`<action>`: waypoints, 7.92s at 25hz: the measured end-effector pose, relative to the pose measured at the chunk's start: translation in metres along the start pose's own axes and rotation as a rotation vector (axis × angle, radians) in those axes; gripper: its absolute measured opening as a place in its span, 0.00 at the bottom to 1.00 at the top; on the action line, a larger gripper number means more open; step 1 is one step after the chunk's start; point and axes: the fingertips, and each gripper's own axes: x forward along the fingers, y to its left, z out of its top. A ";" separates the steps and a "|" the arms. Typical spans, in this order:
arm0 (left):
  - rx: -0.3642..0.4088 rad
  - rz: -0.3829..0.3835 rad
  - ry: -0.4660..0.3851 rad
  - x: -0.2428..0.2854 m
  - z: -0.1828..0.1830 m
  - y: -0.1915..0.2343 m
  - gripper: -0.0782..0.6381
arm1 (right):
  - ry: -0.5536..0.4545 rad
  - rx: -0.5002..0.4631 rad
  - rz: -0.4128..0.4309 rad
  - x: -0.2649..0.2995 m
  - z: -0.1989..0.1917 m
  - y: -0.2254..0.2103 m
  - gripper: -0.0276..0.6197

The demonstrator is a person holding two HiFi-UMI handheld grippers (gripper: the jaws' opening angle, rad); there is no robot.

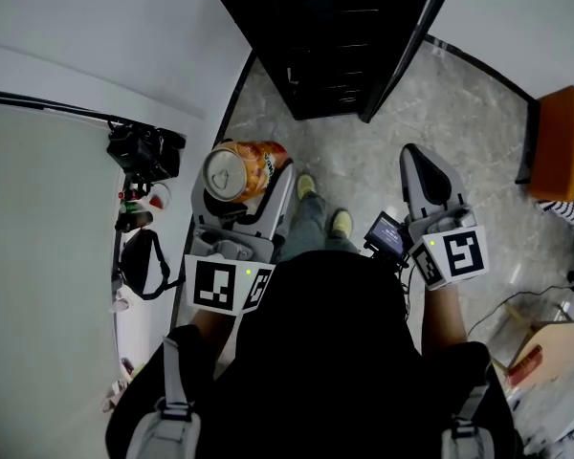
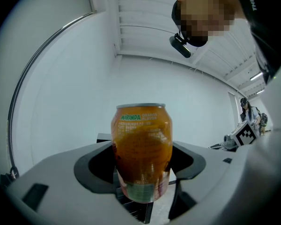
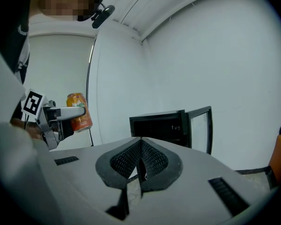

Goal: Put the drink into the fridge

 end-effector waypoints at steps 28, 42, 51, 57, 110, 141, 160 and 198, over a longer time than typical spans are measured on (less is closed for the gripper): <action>-0.035 -0.123 -0.028 0.105 0.001 0.094 0.58 | -0.003 -0.012 -0.088 0.129 0.037 -0.015 0.06; -0.031 -0.155 -0.028 0.110 -0.004 0.125 0.58 | 0.010 -0.038 -0.124 0.154 0.034 -0.001 0.06; -0.052 -0.163 -0.022 0.125 -0.007 0.129 0.58 | 0.024 -0.063 -0.146 0.160 0.039 -0.009 0.06; -0.060 -0.170 -0.013 0.141 -0.009 0.120 0.58 | 0.027 -0.057 -0.148 0.163 0.043 -0.025 0.06; 0.010 0.024 0.105 0.288 -0.068 0.090 0.58 | -0.018 -0.060 0.099 0.255 0.094 -0.166 0.06; 0.033 0.148 0.238 0.363 -0.164 0.158 0.58 | 0.022 -0.071 0.086 0.261 0.084 -0.161 0.06; 0.038 0.213 0.251 0.398 -0.165 0.175 0.58 | -0.014 -0.067 0.102 0.270 0.090 -0.159 0.06; 0.088 0.179 0.275 0.354 -0.167 0.144 0.60 | 0.018 -0.046 0.156 0.261 0.077 -0.165 0.06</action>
